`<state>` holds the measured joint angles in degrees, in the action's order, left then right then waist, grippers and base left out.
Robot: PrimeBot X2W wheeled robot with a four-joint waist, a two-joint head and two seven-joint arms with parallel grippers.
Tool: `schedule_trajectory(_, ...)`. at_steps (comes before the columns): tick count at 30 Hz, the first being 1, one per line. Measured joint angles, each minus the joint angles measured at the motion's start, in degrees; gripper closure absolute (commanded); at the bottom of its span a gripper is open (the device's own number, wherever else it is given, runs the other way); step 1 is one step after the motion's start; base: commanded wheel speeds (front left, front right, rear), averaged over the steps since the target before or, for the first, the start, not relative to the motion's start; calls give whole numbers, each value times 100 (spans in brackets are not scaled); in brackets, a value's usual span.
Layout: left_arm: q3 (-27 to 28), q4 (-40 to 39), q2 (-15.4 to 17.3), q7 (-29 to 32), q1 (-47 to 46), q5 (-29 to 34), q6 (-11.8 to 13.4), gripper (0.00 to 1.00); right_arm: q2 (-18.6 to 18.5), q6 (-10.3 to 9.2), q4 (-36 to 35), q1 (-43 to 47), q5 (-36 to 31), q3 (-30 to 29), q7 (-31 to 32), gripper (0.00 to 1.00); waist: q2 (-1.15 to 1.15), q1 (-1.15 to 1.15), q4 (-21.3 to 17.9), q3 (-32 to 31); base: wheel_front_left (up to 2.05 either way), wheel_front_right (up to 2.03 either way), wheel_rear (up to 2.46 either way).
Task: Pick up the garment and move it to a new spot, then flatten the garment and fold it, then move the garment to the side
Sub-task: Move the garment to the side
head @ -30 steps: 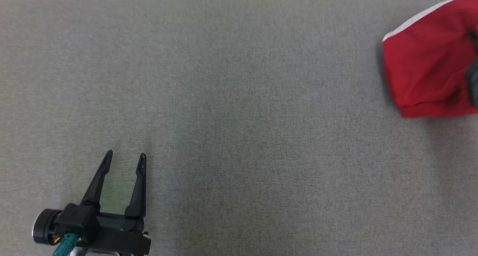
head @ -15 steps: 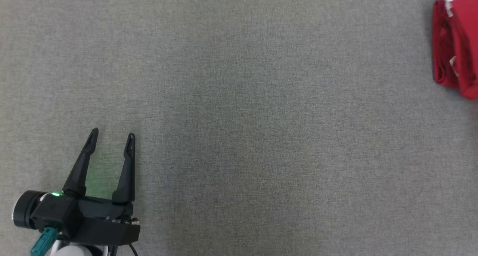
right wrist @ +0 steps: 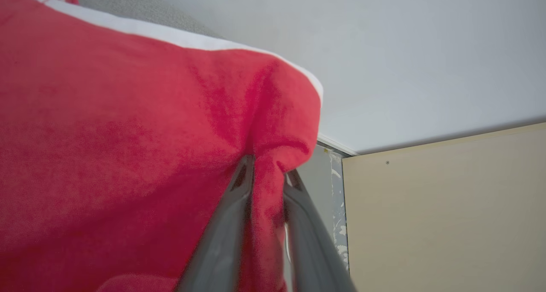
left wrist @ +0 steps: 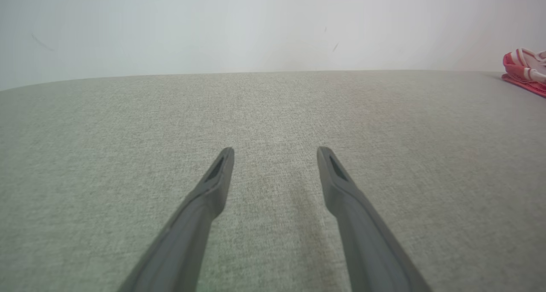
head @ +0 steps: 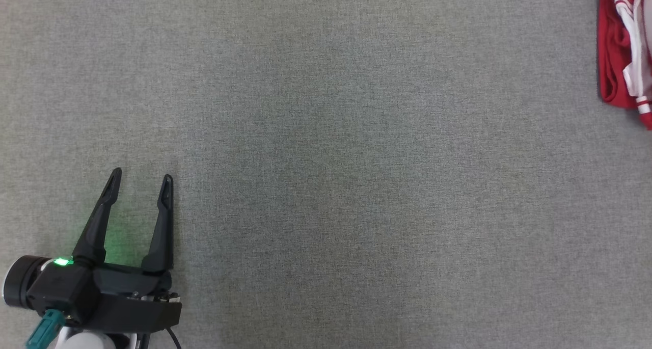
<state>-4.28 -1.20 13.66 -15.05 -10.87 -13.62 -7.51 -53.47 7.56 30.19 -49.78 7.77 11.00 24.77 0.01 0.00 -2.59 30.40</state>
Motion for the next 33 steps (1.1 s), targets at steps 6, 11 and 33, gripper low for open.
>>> schedule_trajectory(6,63,135,-58,0,1,-4,0,0,142,0,65,20,-194,-113,-144,0,0,0,-37,-84,0,0,0)
schedule_trajectory(11,144,314,-205,0,52,-3,0,0,248,0,-167,-11,-334,-185,-827,0,0,0,-32,-336,0,0,0)
schedule_trajectory(33,869,744,-831,-1,1089,369,0,0,4007,0,-1233,1972,-947,-1493,-3700,0,-2,-2,-69,-2014,0,0,0)
